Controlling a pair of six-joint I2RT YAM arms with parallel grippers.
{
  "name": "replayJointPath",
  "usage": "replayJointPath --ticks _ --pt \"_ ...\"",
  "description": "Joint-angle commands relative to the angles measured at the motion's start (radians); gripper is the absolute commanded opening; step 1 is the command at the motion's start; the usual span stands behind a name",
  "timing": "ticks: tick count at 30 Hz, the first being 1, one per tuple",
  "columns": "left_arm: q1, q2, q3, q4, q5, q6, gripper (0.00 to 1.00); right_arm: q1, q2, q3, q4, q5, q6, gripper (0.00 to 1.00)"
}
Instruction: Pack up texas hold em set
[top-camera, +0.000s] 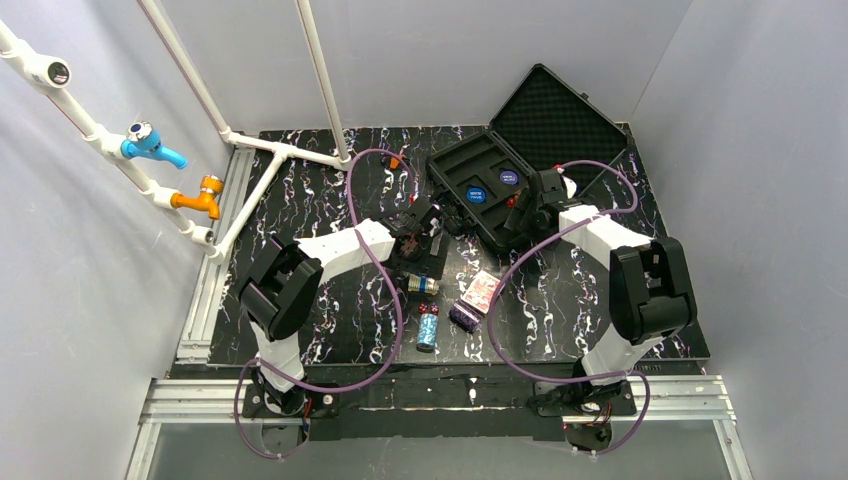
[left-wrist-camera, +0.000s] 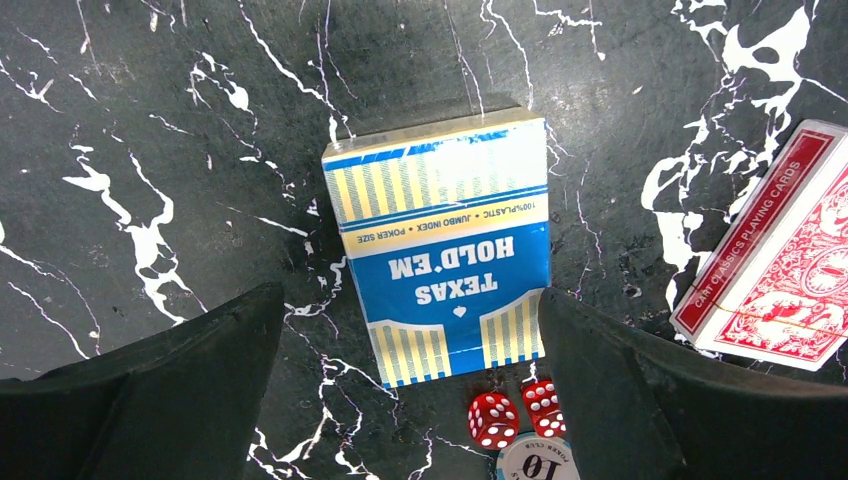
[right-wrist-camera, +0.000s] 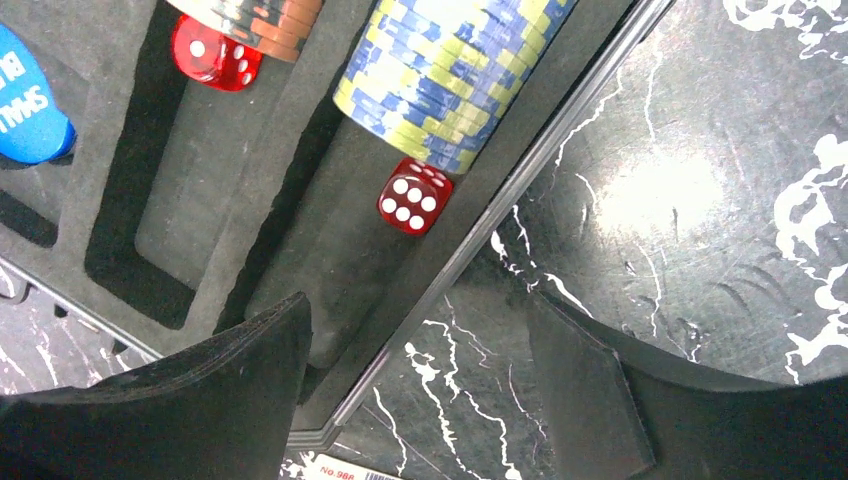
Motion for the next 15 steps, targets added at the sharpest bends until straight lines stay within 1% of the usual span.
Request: replayJointPath --ticks 1,7,8,10,13,15 --pt "-0.01 0.009 -0.014 -0.007 -0.005 0.016 0.98 0.006 0.023 0.042 0.013 0.056 -0.005 0.86" --pt "-0.011 0.014 -0.027 0.002 -0.011 0.016 0.98 0.006 0.046 0.032 0.022 0.062 -0.005 0.85" --pt "-0.012 0.016 -0.024 0.002 -0.013 0.018 0.97 0.005 0.053 0.032 0.025 0.057 -0.005 0.82" --pt "-0.012 0.022 -0.021 0.002 -0.015 0.02 0.94 0.006 0.054 0.023 0.028 0.043 -0.006 0.7" --pt "-0.018 0.037 -0.03 0.007 -0.01 0.011 0.84 0.007 0.023 -0.034 0.036 0.028 -0.011 0.5" --pt "-0.025 0.047 -0.031 0.009 -0.012 0.009 0.82 0.007 0.001 -0.068 0.035 0.013 -0.027 0.47"
